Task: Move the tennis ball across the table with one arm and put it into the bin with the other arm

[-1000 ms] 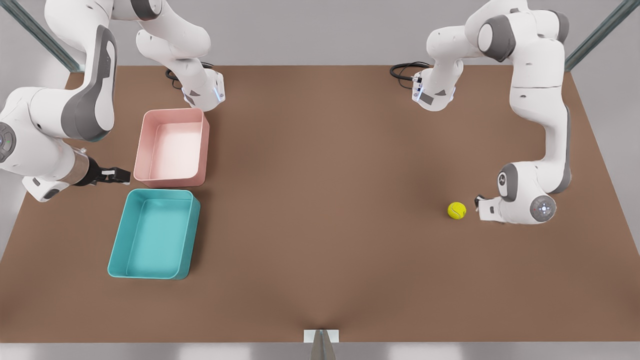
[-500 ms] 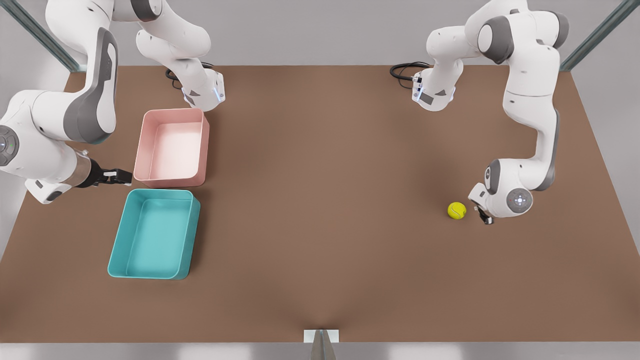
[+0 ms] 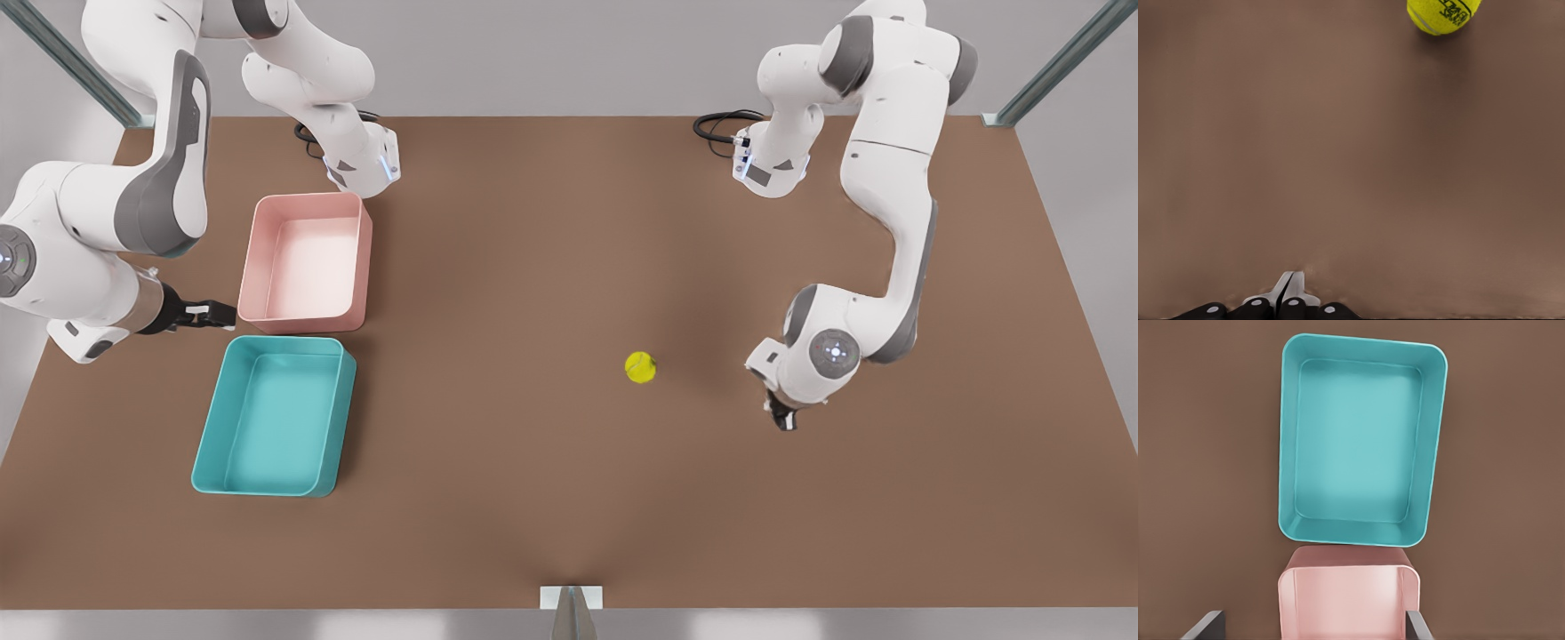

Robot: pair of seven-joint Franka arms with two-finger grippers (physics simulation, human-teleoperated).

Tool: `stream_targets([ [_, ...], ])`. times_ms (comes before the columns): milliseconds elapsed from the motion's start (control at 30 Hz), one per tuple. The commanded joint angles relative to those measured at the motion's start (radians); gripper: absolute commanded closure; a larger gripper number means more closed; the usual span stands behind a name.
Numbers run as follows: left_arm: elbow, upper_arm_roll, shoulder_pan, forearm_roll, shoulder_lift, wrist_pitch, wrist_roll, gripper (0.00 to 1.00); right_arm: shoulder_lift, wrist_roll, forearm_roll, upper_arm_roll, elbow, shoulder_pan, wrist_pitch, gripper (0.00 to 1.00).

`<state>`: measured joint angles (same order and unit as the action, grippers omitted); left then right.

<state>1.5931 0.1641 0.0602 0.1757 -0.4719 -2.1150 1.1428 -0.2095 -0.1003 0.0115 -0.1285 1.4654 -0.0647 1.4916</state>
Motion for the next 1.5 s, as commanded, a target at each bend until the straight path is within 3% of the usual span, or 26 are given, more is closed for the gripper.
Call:
stream_targets([
  [0, -0.26, -0.009, 0.013, -0.008, 0.047, 0.717, -0.88, 0.79, -0.001, -0.006, -0.001, 0.001, 0.0, -0.001, -0.001, 0.0],
  [33, -0.358, -0.011, 0.029, -0.013, 0.091, 0.835, -1.095, 0.79, -0.002, 0.008, 0.001, 0.001, 0.0, -0.004, -0.001, 0.0],
  [133, -0.533, -0.014, 0.079, -0.058, 0.125, 1.072, -1.226, 0.79, -0.002, 0.01, -0.002, 0.003, -0.002, -0.004, -0.001, 0.0],
  [167, -0.495, -0.014, 0.078, -0.082, 0.163, 1.046, -1.226, 0.55, -0.002, 0.008, -0.004, 0.003, -0.002, -0.003, -0.001, 0.0],
  [200, -0.338, -0.037, 0.079, -0.076, 0.259, 0.943, -1.238, 0.0, -0.002, 0.008, -0.004, 0.003, 0.0, -0.004, -0.001, 0.0],
  [233, -0.325, -0.041, 0.079, -0.087, 0.257, 0.856, -1.547, 0.0, -0.004, 0.008, -0.005, 0.003, 0.001, -0.004, -0.001, 0.0],
  [333, -0.328, -0.051, 0.064, -0.134, 0.23, 0.851, -1.631, 0.0, -0.013, -0.004, -0.005, 0.004, 0.003, -0.004, -0.001, 0.0],
  [433, -0.32, -0.046, 0.066, -0.14, 0.231, 0.865, -1.571, 0.0, -0.289, 0.046, -0.054, 0.024, -0.252, -0.191, 0.061, 0.0],
  [600, -0.321, -0.044, 0.07, -0.139, 0.231, 0.846, -1.558, 0.0, -0.519, 0.833, -0.146, 0.029, -0.3, -0.469, 0.444, 0.0],
  [667, -0.32, -0.044, 0.066, -0.139, 0.225, 0.845, -1.558, 0.0, -0.574, 0.982, -0.182, 0.029, -0.295, -0.544, 0.542, 0.0],
  [767, -0.32, -0.046, 0.064, -0.139, 0.223, 0.843, -1.558, 0.0, -0.553, 0.981, -0.194, 0.029, -0.114, -0.619, 0.664, 0.0],
  [867, -0.32, -0.046, 0.064, -0.139, 0.223, 0.843, -1.558, 0.0, -0.41, 0.962, -0.193, 0.029, 0.131, -0.636, 0.774, 0.0],
  [1100, -0.32, -0.046, 0.064, -0.139, 0.216, 0.843, -1.558, 0.0, -0.335, 0.964, -0.191, 0.021, 0.358, -0.692, 0.898, 0.0],
  [1467, -0.32, -0.046, 0.064, -0.197, 0.21, 0.823, -1.491, 0.0, -0.383, 0.939, -0.18, 0.017, 0.408, -0.682, 0.921, 0.0],
])
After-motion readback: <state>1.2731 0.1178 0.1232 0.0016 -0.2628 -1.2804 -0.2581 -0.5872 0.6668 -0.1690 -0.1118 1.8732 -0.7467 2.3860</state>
